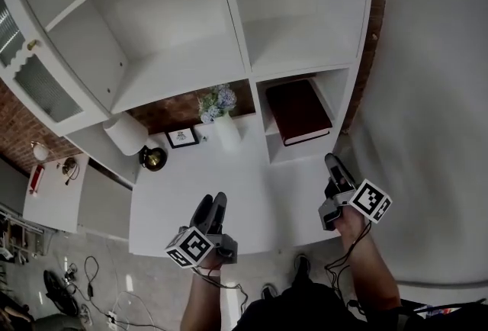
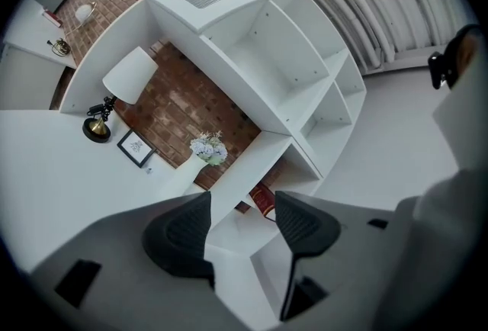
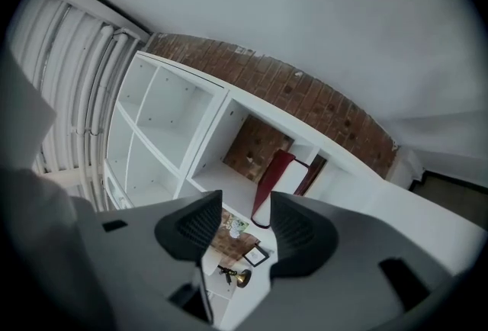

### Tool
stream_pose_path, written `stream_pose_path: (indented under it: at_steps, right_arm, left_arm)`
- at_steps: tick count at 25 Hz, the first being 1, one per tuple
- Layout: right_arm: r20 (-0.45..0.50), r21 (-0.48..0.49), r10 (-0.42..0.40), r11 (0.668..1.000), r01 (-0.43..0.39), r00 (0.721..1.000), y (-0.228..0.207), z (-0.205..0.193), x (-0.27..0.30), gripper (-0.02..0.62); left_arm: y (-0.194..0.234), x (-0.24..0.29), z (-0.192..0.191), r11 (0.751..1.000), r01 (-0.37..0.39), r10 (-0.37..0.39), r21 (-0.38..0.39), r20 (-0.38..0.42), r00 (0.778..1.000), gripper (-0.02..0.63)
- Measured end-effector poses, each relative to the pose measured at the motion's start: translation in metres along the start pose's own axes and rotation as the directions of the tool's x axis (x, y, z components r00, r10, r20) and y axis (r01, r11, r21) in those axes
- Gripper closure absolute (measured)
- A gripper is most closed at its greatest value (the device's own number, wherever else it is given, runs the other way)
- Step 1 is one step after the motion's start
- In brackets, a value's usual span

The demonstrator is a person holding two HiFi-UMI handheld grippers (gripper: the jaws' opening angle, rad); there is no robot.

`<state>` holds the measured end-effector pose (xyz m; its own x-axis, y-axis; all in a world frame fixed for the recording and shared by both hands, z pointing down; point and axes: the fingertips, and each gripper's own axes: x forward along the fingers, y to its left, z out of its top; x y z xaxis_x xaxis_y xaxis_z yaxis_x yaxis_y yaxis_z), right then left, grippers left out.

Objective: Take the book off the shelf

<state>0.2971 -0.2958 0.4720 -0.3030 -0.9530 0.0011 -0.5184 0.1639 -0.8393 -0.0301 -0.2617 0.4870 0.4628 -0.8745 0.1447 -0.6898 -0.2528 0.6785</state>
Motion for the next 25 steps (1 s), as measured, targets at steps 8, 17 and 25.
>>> stream_pose_path:
  at_steps: [8, 17, 25]
  right_arm:
    - [-0.085, 0.114, 0.011, 0.993, -0.001, 0.996, -0.037, -0.006, 0.054, 0.399]
    - [-0.141, 0.239, 0.041, 0.971, -0.006, 0.989, -0.062, -0.027, 0.099, 0.348]
    - [-0.111, 0.391, 0.058, 0.92, -0.01, 0.992, -0.071, -0.021, 0.129, 0.311]
  left_arm:
    - [0.009, 0.022, 0.0, 0.996, -0.088, 0.088, 0.014, 0.014, 0.996, 0.351]
    - [0.02, 0.019, 0.0, 0.984, -0.179, 0.178, 0.016, 0.041, 0.983, 0.357]
    - [0.029, 0.001, 0.003, 0.97, -0.241, 0.239, 0.022, 0.069, 0.969, 0.359]
